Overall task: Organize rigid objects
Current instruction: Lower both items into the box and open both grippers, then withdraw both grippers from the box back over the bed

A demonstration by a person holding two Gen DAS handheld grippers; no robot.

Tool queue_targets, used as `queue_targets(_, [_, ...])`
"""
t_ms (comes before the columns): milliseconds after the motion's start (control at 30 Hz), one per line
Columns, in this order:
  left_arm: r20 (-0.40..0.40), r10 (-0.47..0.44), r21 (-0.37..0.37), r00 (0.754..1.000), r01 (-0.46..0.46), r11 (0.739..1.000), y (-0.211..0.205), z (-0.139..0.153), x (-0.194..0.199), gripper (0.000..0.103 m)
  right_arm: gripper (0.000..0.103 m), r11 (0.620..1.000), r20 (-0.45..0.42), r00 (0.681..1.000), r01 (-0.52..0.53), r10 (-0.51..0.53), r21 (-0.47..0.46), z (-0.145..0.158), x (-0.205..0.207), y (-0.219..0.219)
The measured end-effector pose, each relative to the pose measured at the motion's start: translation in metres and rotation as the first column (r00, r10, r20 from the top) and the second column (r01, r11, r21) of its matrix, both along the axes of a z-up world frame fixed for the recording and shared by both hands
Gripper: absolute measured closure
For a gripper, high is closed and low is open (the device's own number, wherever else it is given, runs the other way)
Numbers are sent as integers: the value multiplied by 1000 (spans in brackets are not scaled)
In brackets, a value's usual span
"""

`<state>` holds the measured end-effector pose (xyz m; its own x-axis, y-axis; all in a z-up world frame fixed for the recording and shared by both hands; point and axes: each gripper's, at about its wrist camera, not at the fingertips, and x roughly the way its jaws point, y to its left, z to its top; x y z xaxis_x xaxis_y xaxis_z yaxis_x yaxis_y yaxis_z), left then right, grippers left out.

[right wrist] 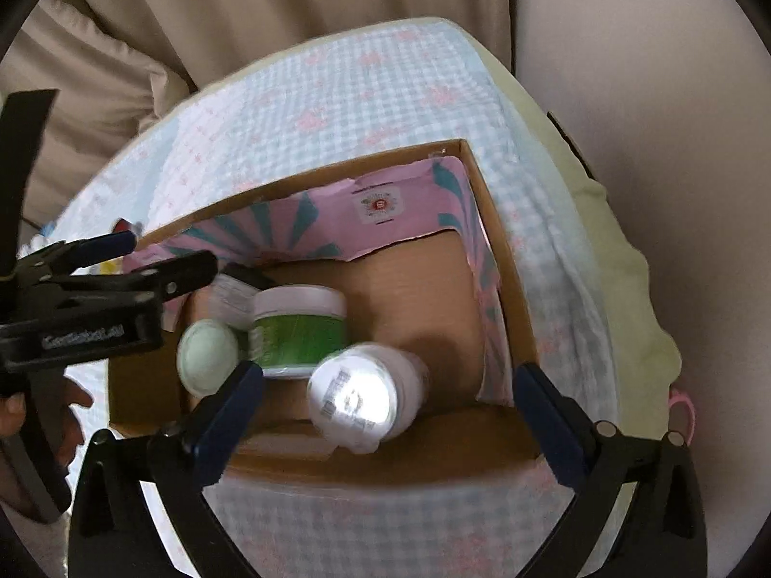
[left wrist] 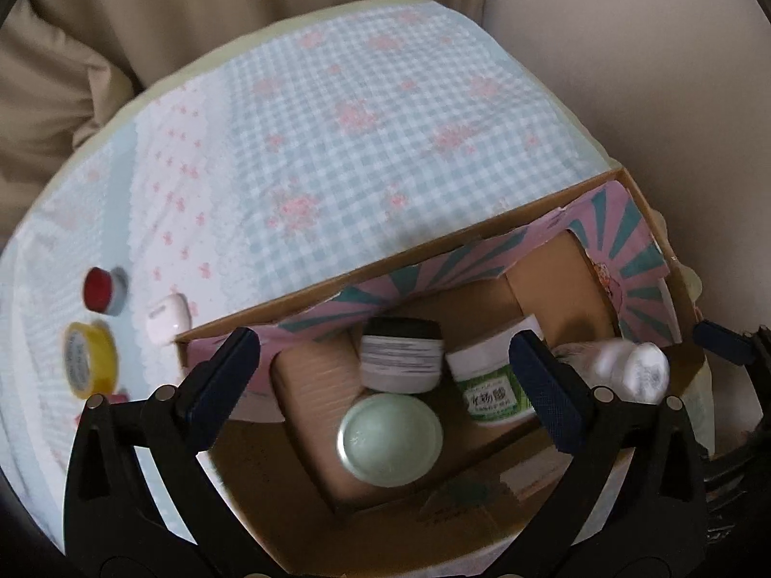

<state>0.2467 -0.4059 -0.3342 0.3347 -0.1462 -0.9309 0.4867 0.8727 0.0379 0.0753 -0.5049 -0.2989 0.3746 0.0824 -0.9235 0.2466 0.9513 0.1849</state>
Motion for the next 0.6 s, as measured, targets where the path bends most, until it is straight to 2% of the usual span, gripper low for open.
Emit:
queue_targets(200, [4, 17, -34, 1000, -17, 999, 9, 20, -11, 0, 0, 996, 51, 995, 91, -91, 11, 14, -25, -3])
queue_targets(433, [33, 37, -56, 999, -35, 998, 28, 48, -31, 0, 0, 995, 93, 992, 90, -87, -33, 39, -36, 1])
queue_targets(600, [65, 71, -69, 995, -67, 995, 51, 79, -51, 0, 0, 995, 121, 990, 76, -68, -62, 65, -40, 7])
